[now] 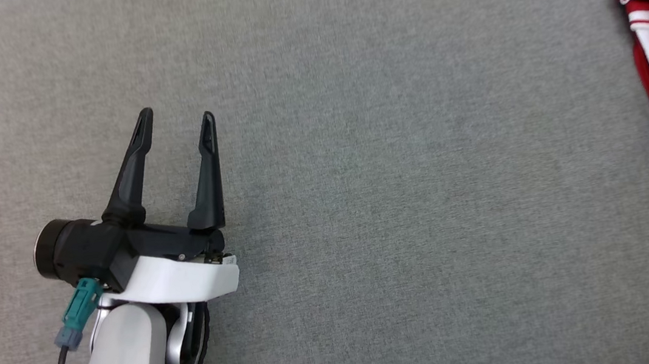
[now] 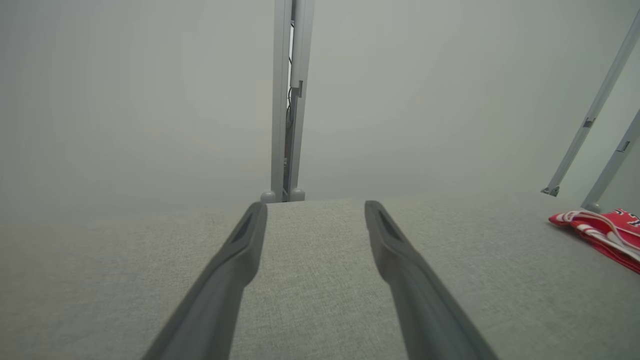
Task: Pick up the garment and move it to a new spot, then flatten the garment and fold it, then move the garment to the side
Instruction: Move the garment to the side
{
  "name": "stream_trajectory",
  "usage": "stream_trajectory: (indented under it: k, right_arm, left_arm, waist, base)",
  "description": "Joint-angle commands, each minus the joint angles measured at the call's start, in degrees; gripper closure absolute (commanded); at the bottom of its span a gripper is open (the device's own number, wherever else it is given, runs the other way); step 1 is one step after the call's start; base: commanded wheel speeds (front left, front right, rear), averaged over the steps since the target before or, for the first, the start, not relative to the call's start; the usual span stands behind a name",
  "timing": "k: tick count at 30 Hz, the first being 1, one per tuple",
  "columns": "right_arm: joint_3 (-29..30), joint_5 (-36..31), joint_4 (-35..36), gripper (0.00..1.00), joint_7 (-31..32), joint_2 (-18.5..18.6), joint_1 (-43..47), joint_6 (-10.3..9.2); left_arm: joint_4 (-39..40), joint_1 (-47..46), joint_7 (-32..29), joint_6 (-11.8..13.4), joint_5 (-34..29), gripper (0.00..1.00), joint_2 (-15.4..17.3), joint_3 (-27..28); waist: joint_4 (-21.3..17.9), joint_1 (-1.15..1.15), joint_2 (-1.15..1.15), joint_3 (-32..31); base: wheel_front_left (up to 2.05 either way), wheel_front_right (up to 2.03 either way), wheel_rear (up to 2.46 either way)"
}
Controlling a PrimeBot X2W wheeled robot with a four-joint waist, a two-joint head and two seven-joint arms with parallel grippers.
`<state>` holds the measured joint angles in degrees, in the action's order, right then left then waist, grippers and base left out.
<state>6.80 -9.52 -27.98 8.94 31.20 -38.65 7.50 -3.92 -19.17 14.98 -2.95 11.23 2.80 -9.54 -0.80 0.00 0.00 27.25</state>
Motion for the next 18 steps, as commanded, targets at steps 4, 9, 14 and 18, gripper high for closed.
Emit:
stream_trajectory:
  k: [4,9,14,18]
  right_arm:
    - [-1.37,3.93,2.66,0.00,-2.80,-4.18,-0.39,-0.01]
    - [-4.29,8.32,5.89,0.00,-6.49,-9.48,1.66,-0.01]
    - [-6.94,14.90,9.16,0.00,-9.97,-14.06,4.72,-0.01]
    - [-8.78,17.62,11.37,0.00,-13.57,-16.99,8.16,-0.01]
  left_arm:
    - [0.36,2.39,0.15,0.57,0.55,0.00,0.20,1.39]
    - [0.37,5.32,0.15,0.62,0.72,0.00,0.20,2.86]
    - [0.58,7.86,0.15,0.83,0.77,0.00,0.19,4.07]
    - [0.43,9.99,0.15,0.90,0.86,0.00,0.21,4.83]
  waist:
    - [-0.70,0.00,0.00,-5.71]
    - [-1.14,0.00,0.00,-9.84]
    - [-1.27,0.00,0.00,-13.10]
    - [-1.31,0.00,0.00,-15.40]
  base:
    - [0.00,0.00,0.00]
    - [0.00,0.00,0.00]
    - [0.00,0.00,0.00]
    - [0.00,0.00,0.00]
